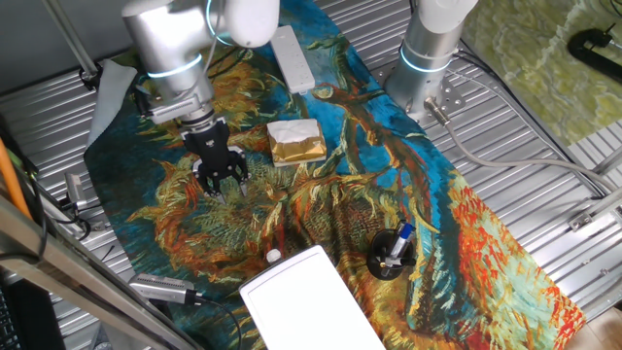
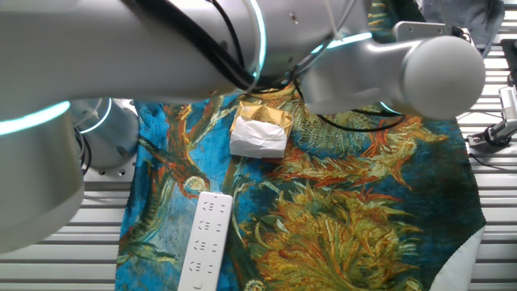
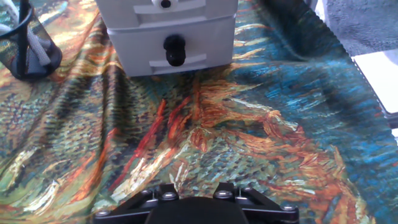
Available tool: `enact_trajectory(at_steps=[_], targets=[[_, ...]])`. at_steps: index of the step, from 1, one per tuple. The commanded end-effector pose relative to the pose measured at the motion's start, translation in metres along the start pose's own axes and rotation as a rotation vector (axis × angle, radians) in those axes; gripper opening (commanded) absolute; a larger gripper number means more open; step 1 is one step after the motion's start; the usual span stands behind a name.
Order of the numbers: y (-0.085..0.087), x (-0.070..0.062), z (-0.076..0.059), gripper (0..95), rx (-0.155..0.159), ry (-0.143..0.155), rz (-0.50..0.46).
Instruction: Grasp the handle and open the drawer
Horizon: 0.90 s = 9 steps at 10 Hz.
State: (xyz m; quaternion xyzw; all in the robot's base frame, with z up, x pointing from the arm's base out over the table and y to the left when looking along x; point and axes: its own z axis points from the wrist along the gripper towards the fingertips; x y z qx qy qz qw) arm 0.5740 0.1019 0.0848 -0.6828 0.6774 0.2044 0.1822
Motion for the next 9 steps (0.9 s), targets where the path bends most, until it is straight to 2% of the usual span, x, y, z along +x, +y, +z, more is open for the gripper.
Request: enact_trajectory(at_steps=[1,3,9], targets=[[-0.0009,0.0003,0.0003,38.0,-0.027,0.02,-0.054],[-0.0009,0.0003,0.0003,38.0,-0.029,0.033,-0.058],[-0.0009,0.0003,0.0003,38.0,-0.035,0.024,-0.073]])
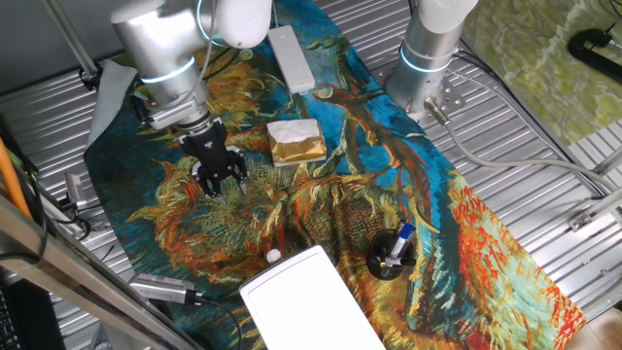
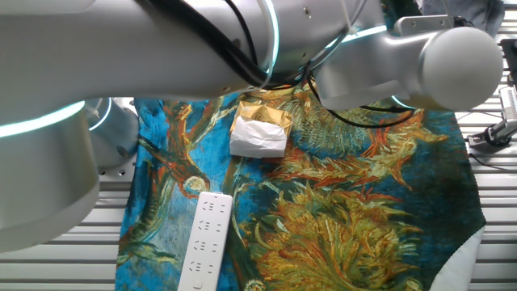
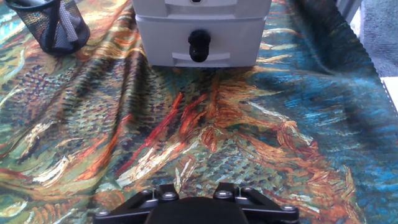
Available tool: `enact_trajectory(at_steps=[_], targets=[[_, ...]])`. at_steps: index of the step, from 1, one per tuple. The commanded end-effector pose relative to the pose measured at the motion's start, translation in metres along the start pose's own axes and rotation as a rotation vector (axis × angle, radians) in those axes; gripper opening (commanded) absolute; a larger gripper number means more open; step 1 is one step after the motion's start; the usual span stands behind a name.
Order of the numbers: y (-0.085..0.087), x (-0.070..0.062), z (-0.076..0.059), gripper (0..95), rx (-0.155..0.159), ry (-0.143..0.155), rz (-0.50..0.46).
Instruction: Grasp the handle and open the drawer
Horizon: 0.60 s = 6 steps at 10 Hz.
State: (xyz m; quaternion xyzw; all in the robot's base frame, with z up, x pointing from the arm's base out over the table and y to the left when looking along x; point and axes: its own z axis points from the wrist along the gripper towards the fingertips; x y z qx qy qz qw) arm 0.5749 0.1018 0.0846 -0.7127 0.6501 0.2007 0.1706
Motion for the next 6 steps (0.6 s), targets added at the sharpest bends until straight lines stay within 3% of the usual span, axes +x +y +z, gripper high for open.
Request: enact_trajectory(at_steps=[1,6], targets=[[0.0,0.0001,0.0002,38.0,-0.002,0.003,0.007],[0.0,0.0001,0.0002,38.0,-0.002,0.002,0.013]])
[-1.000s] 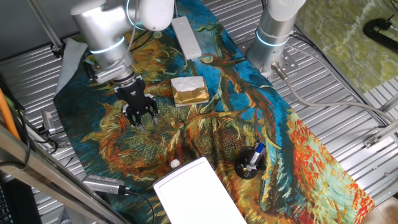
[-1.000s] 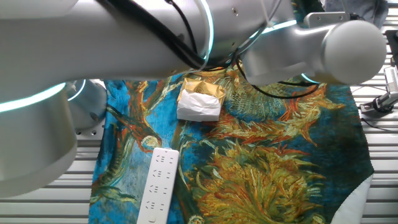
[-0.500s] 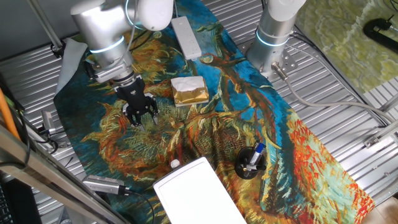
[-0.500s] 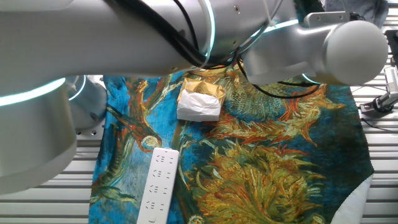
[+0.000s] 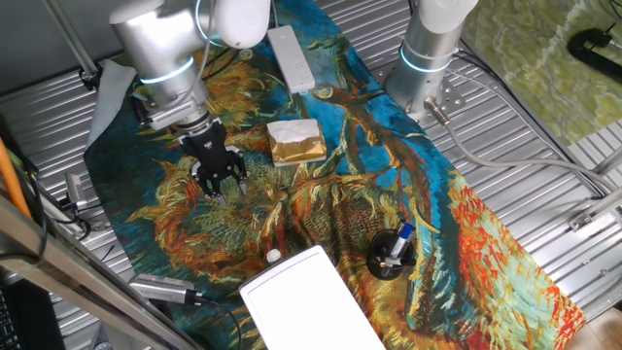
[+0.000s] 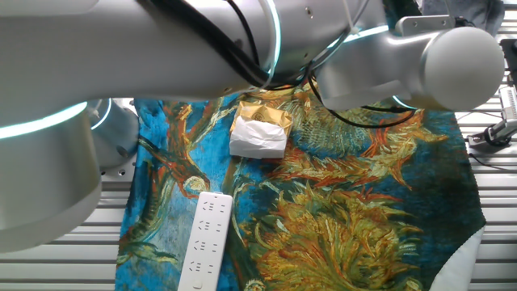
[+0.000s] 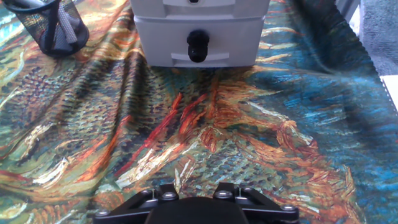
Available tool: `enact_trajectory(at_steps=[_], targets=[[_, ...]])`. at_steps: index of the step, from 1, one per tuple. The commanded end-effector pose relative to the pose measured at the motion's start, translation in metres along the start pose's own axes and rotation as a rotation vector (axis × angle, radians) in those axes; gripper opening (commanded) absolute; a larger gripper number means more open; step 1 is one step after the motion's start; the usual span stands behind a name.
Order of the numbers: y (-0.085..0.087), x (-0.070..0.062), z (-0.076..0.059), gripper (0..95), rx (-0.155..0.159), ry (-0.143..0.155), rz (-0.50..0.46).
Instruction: Grasp the handle and open the drawer
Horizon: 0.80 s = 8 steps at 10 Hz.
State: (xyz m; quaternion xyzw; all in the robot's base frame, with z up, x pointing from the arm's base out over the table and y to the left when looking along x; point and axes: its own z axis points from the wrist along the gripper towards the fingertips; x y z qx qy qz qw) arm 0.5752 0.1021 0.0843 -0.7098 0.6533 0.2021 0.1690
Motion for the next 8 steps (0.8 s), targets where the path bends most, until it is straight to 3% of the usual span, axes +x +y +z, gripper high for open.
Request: enact_trajectory(at_steps=[1,5,8], targets=[[0.0,0.0,0.0,38.0,0.0,0.004,-0.001],[0.0,-0.001,0.0,38.0,-0.005,-0.016,-0.022],[-0.012,-0.008,0.015,38.0,-0.033,-0.063,-0.029]])
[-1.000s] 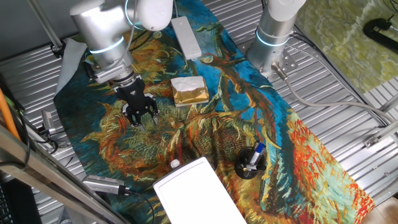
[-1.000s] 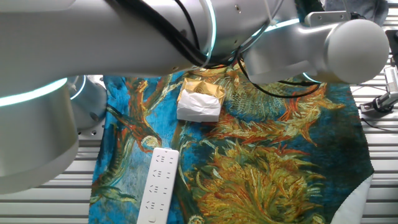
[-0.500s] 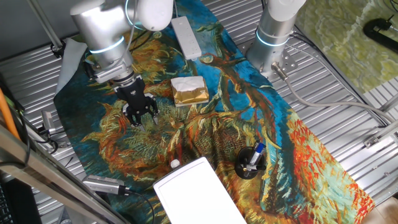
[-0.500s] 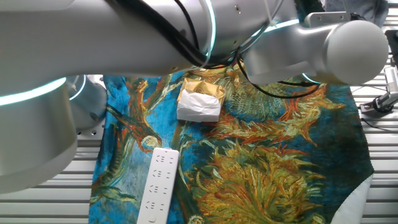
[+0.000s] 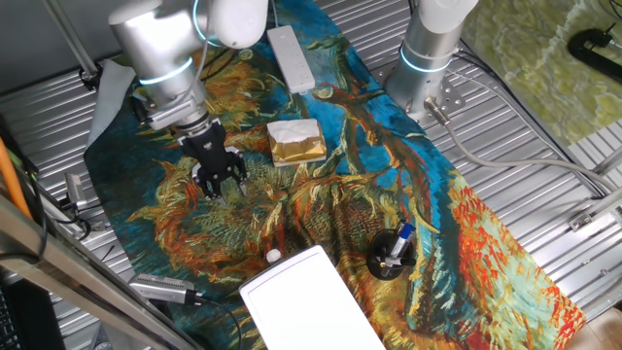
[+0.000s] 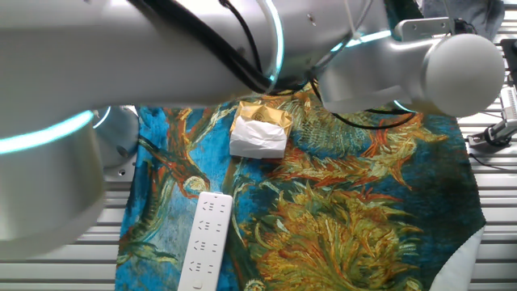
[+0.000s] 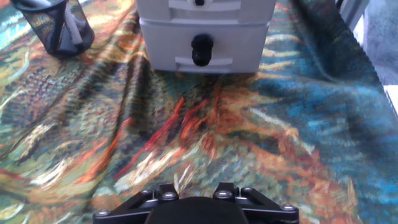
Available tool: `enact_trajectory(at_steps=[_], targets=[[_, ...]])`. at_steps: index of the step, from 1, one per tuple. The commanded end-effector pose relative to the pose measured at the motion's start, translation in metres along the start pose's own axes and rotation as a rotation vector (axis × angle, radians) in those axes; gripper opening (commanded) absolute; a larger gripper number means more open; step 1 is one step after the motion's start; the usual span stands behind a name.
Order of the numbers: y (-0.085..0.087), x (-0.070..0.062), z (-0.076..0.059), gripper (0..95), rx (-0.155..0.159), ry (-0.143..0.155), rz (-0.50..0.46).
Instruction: Grasp the handle and open the drawer
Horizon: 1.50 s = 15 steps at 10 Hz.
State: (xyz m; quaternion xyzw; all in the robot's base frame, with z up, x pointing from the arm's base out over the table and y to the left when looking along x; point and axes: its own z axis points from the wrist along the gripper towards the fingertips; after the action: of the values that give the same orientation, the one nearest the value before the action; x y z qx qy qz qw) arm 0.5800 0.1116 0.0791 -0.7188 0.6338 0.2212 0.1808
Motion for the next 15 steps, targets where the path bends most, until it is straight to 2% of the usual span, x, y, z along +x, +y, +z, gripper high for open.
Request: enact_trajectory(at_steps=[1,3,5,9,11,15], targets=[[-0.01,-0.007,0.009,38.0,-0.027,-0.037,0.012],[-0.013,-0.014,0.011,38.0,-0.028,-0.045,0.028],[-0.014,-0.024,0.014,38.0,-0.028,-0.04,0.04],[-0.013,-0.042,0.03,38.0,-0.027,-0.069,0.047],[-0.011,-0.048,0.036,38.0,-0.024,-0.098,0.053],[-0.007,-0.062,0.047,38.0,-0.019,-0.1,0.073]])
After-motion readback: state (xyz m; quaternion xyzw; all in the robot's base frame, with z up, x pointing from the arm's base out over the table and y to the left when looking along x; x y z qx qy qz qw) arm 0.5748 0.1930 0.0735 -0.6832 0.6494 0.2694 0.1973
